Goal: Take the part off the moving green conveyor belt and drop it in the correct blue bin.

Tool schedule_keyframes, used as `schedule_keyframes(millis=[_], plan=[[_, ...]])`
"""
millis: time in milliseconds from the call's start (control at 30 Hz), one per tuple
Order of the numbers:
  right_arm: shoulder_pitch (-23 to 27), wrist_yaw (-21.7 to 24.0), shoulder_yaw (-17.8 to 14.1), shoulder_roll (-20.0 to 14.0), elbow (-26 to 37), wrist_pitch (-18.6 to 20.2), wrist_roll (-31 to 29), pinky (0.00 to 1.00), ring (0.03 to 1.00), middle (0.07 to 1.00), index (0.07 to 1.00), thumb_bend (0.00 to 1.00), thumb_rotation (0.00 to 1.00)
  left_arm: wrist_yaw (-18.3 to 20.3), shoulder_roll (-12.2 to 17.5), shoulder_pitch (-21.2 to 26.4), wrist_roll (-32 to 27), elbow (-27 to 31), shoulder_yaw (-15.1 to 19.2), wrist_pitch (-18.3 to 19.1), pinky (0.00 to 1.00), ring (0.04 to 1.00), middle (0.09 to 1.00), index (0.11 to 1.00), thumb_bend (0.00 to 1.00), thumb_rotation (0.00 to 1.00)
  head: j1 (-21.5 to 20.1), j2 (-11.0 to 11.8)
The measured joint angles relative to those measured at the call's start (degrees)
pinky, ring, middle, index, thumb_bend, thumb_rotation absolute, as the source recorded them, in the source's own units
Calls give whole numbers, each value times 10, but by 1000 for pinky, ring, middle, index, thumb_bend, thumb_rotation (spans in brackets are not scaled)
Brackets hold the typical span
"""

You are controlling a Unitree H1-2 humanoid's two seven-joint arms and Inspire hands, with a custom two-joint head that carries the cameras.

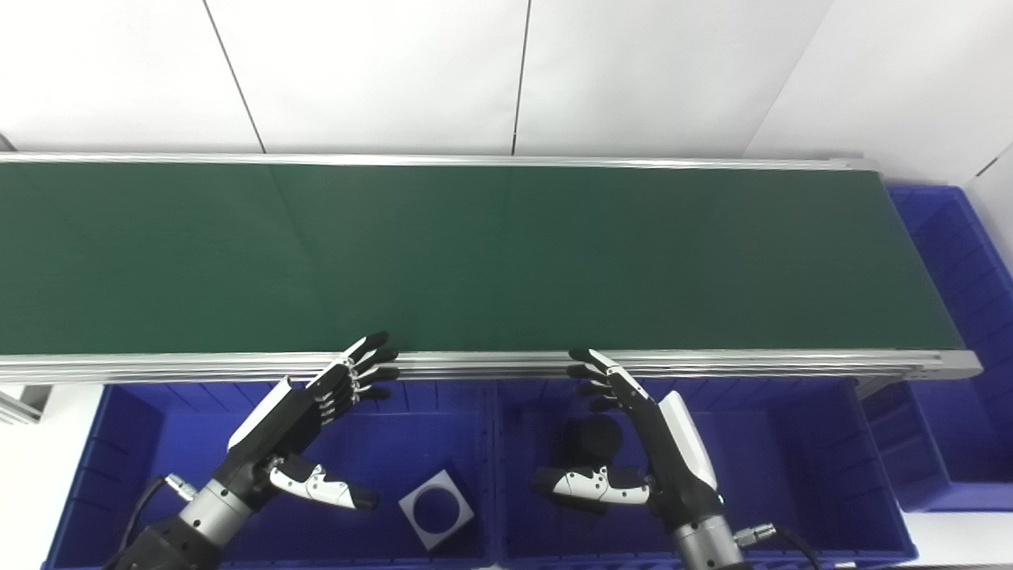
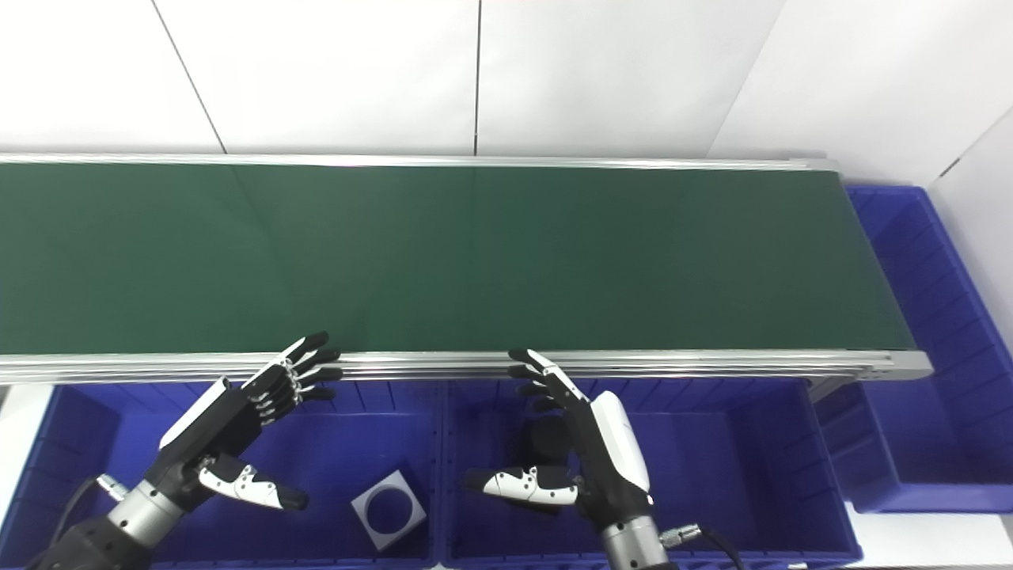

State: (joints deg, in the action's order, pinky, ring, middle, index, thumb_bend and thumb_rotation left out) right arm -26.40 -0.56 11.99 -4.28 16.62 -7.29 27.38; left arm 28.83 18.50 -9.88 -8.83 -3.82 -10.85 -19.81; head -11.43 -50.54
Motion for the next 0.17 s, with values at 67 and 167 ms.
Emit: schedule_keyframes(millis=[67, 167], plan=[[0, 0, 0, 0, 0, 0, 0, 661, 732, 798, 857, 821, 306, -3, -1, 0, 7, -3, 2, -5, 845, 905, 947, 977, 980, 245, 2, -2], [0, 0, 0, -1, 0, 0, -3, 663, 734, 801, 858, 817, 307, -7, -4, 0, 9, -10, 3, -8, 857, 913, 957, 980, 979, 244, 6, -2]])
